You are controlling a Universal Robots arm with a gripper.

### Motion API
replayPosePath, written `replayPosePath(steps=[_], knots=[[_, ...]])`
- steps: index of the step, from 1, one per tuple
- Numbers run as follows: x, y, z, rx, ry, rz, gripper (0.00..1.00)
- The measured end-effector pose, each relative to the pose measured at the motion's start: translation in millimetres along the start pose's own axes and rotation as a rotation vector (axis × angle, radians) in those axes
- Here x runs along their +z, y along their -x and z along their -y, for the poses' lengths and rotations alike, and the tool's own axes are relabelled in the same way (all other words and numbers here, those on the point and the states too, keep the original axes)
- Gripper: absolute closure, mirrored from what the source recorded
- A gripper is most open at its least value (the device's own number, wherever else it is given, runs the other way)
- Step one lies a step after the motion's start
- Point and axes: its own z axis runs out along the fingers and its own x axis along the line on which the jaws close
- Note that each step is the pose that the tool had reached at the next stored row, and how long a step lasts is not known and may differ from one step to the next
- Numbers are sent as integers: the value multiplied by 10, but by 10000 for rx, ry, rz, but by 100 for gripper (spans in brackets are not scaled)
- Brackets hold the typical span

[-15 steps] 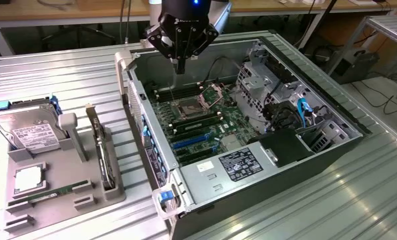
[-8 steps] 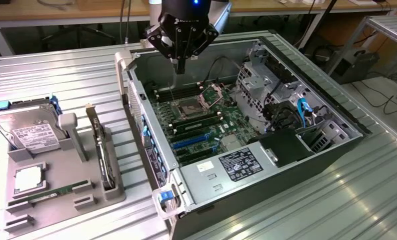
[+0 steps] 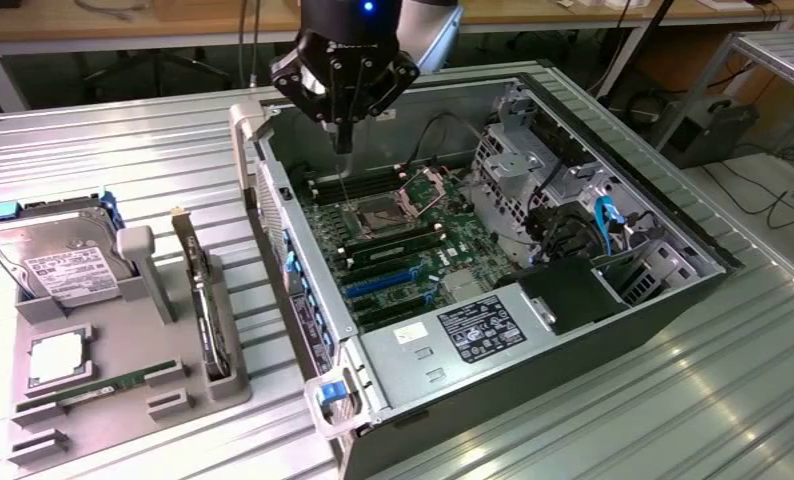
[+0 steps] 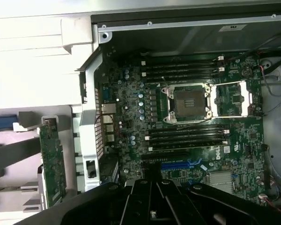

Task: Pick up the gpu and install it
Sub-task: 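Reach for the gpu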

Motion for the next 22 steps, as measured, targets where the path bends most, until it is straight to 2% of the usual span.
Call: replayPosePath(steps=[2, 3, 4, 13, 14, 16, 17, 22], knots=[[2, -110, 28, -1, 1, 1, 89], [4, -220, 57, -1, 0, 0, 89], [6, -282, 74, -2, 1, 0, 89], [24, -668, 184, -1, 1, 0, 89], [31, -751, 210, -1, 1, 1, 89], [39, -836, 237, 0, 1, 1, 89], [51, -927, 267, -1, 0, 1, 89], [112, -1134, 342, -1, -43, -1, 89]])
